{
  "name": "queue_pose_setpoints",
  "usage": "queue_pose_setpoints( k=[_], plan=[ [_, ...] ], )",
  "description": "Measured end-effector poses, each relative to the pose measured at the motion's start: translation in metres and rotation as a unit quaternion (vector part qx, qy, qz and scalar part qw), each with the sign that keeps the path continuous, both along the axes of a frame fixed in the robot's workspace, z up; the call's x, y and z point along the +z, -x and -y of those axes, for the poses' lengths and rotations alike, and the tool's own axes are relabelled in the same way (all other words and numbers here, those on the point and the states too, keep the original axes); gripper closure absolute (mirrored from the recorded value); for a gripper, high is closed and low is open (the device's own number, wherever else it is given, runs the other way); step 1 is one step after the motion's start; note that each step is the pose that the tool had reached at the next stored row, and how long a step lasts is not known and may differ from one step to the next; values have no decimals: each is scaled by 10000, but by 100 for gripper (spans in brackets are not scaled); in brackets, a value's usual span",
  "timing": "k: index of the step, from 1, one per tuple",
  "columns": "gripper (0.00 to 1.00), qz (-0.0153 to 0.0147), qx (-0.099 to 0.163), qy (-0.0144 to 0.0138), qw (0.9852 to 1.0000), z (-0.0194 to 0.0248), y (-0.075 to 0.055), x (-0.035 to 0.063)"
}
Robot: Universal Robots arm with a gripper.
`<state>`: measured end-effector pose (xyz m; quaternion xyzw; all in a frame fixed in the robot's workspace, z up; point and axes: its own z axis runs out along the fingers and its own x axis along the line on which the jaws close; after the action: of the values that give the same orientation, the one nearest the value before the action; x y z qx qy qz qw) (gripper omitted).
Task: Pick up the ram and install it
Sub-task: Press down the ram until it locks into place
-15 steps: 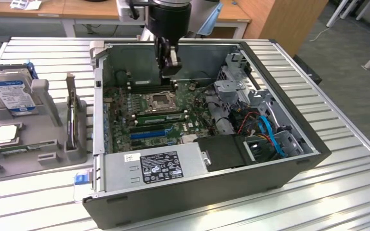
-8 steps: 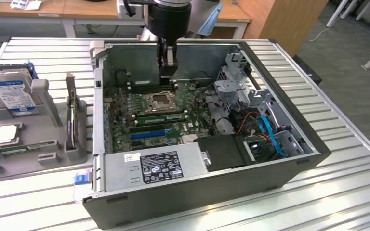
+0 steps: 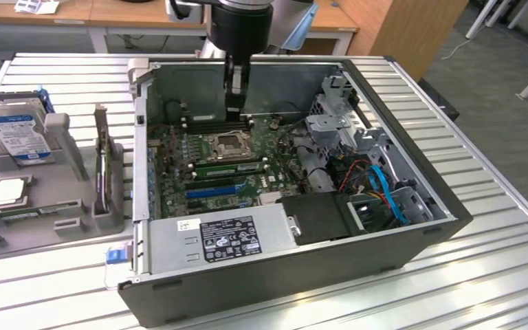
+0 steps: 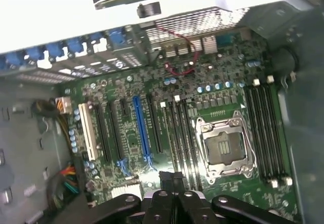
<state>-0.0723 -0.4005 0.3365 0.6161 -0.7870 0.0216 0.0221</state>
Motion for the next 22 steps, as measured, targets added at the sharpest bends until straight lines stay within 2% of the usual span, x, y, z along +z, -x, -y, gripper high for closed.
queue_pose_setpoints(
  k=[3,6,11,16,19,22],
  plan=[
    [89,0,-276,0,9996,0,0,0],
    [89,0,-545,0,9985,0,0,-1],
    [89,0,-1001,0,9950,0,0,-1],
    [89,0,-1449,0,9895,0,0,-2],
    [89,0,-1715,0,9852,0,0,-3],
    [89,0,-1982,0,9802,0,0,-5]
  ],
)
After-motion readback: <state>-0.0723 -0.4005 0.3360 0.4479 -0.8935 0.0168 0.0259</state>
